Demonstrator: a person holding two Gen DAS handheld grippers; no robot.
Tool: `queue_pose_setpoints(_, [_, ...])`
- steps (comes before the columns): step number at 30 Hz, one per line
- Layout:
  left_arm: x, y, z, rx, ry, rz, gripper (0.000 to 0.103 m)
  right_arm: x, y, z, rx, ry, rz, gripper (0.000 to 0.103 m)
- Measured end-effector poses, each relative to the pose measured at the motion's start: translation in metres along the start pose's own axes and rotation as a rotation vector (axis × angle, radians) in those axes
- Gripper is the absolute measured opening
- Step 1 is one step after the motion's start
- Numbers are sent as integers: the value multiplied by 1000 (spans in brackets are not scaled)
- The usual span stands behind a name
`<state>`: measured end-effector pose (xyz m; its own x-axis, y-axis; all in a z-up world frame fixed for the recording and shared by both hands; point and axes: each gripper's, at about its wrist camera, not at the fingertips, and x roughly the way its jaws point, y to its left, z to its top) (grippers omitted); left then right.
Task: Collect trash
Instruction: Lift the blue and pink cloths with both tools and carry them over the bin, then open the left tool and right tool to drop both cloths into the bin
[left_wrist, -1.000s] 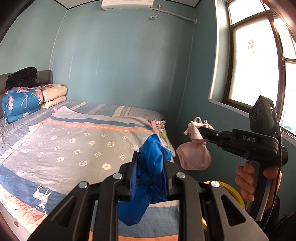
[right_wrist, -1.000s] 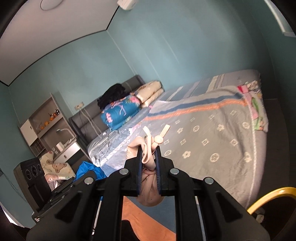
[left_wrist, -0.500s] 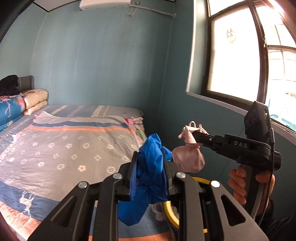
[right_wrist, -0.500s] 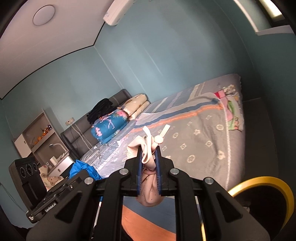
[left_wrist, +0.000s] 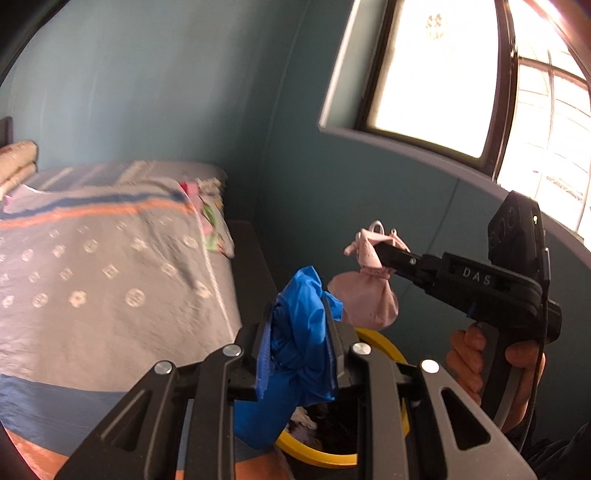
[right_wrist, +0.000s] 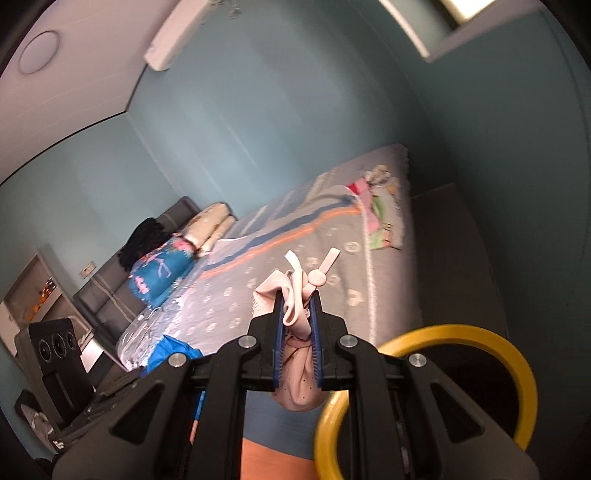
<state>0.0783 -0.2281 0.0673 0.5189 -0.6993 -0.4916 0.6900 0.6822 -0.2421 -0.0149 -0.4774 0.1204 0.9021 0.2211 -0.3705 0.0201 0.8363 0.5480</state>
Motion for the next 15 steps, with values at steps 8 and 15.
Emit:
queue_pose_setpoints(8, [61,-9,-25,-31,141,-63,22,11,-50,-12,74,26,-78,13])
queue_pose_setpoints(15, [90,-5,-44,-63,236,-72,28,22,-80,-21,120,52,-111,15])
